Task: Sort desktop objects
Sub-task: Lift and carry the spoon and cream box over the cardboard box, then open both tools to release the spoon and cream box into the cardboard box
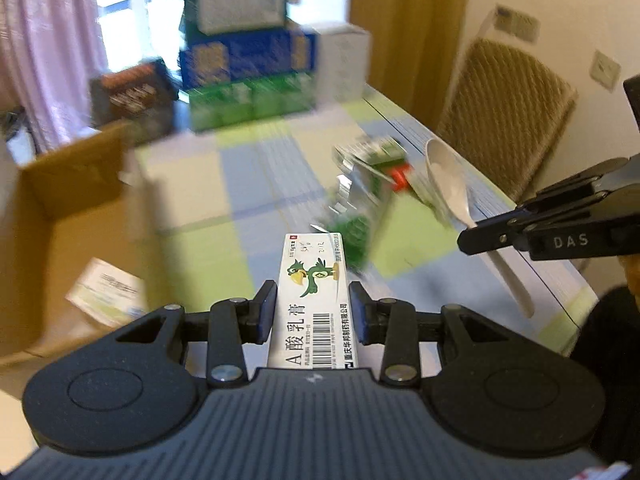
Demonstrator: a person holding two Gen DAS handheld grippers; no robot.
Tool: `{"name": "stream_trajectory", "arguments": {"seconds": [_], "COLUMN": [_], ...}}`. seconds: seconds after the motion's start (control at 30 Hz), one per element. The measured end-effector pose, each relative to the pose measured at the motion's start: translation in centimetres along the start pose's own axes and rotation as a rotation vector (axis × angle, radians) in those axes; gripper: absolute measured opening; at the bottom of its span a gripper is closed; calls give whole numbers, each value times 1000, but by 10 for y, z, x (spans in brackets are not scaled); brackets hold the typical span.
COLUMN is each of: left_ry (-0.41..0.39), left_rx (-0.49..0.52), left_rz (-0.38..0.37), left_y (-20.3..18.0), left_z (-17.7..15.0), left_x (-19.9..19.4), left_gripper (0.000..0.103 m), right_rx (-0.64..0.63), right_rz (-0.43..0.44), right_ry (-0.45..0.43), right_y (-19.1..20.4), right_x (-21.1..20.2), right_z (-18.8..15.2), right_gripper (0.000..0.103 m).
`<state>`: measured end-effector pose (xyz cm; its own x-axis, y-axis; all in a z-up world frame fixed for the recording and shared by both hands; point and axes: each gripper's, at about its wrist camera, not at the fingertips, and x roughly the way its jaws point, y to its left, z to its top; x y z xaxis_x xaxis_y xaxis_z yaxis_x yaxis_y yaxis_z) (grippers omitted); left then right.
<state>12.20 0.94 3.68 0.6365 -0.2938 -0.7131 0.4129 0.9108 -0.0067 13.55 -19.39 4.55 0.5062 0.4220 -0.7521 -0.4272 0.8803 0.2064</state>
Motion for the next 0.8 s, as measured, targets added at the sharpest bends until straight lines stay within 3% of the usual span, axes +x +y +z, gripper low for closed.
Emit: {"name": "stream_trajectory", "arguments": {"seconds": [0.2,0.4,0.57,0.8], "left_ry": [-33,-24,-18,-3], "left_rx": [-52,-101,-139,-183], "left_rz": [122,227,267,262], "left_y": [64,134,180,215], "left_z": [8,7,8,0], "left_x": [-39,-54,-51,-22], "left_gripper": [33,33,33,33], "right_rx": [-56,-86,-121,-110], "right_rz": [113,208,232,229], "right_ry": [-42,-23,12,46], "right_y": [69,138,177,191], "right_x": [20,67,114,162], "right_z": [57,102,129,141], "right_gripper": [3,3,3,3]}}
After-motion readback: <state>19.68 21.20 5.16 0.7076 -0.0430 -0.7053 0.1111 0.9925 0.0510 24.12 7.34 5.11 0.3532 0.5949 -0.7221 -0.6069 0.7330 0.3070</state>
